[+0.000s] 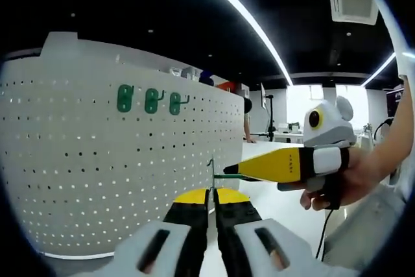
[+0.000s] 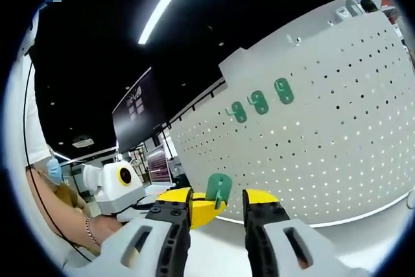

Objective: Insert the hook assembly into the mounting plate slot until the hook locks in place.

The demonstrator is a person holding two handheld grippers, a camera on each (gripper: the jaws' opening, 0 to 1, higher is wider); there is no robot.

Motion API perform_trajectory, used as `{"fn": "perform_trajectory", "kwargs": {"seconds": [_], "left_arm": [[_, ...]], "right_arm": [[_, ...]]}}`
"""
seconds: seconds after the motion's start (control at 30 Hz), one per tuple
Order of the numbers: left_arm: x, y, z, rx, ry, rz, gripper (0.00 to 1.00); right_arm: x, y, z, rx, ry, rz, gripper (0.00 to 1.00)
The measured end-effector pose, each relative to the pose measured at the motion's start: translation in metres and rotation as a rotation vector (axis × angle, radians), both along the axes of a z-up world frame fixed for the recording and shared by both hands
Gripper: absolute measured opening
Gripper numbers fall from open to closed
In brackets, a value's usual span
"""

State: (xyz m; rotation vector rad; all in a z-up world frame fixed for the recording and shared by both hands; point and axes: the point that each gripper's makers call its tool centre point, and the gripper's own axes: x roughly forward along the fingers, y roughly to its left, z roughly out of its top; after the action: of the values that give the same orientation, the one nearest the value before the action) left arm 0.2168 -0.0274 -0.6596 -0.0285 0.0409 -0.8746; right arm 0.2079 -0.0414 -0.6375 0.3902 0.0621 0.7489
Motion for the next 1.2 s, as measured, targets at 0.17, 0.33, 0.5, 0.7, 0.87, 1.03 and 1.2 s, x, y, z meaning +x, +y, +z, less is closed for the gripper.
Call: {"fn": "perform_trajectory", "kwargs": {"seconds": [0.17, 0.33, 0.5, 0.7, 0.87, 1.03, 1.2], "left_arm": [[-0.0008, -0.0016, -0.0006, -0.007, 0.005, -0.001, 0.03], [-0.0014, -0.0020, 0.0001, -0.014, 0.008, 0.001, 0.03], [-0.0010, -0.0012, 0.0004, -0.023, 0.012, 0.006, 0.03], [-0.0002, -0.0005, 0.0019, -0.030, 0.013, 0.011, 0.03], [-0.0003, -0.0010, 0.0029, -0.032, 0.012, 0.012, 0.03], [-0.0015, -0.0025, 0.0017, -0.028, 0.011, 0.009, 0.03], [-0.0013, -0.0028, 0.0021, -0.029, 0.011, 0.010, 0.02]], "right_arm": [[0.0017, 0.0007, -0.0015, -0.001, 0.011, -0.001, 0.23], [0.0024, 0.0027, -0.0030, -0.007, 0.017, 0.001, 0.18], [0.0032, 0.0029, -0.0034, -0.002, 0.024, -0.004, 0.13], [0.0045, 0.0050, -0.0042, -0.007, 0.024, -0.010, 0.10], [0.0057, 0.0056, -0.0044, -0.012, 0.021, -0.012, 0.08], [0.0069, 0.0066, -0.0051, -0.013, 0.025, -0.011, 0.05], [0.0081, 0.0066, -0.0051, -0.011, 0.027, -0.016, 0.03]]}}
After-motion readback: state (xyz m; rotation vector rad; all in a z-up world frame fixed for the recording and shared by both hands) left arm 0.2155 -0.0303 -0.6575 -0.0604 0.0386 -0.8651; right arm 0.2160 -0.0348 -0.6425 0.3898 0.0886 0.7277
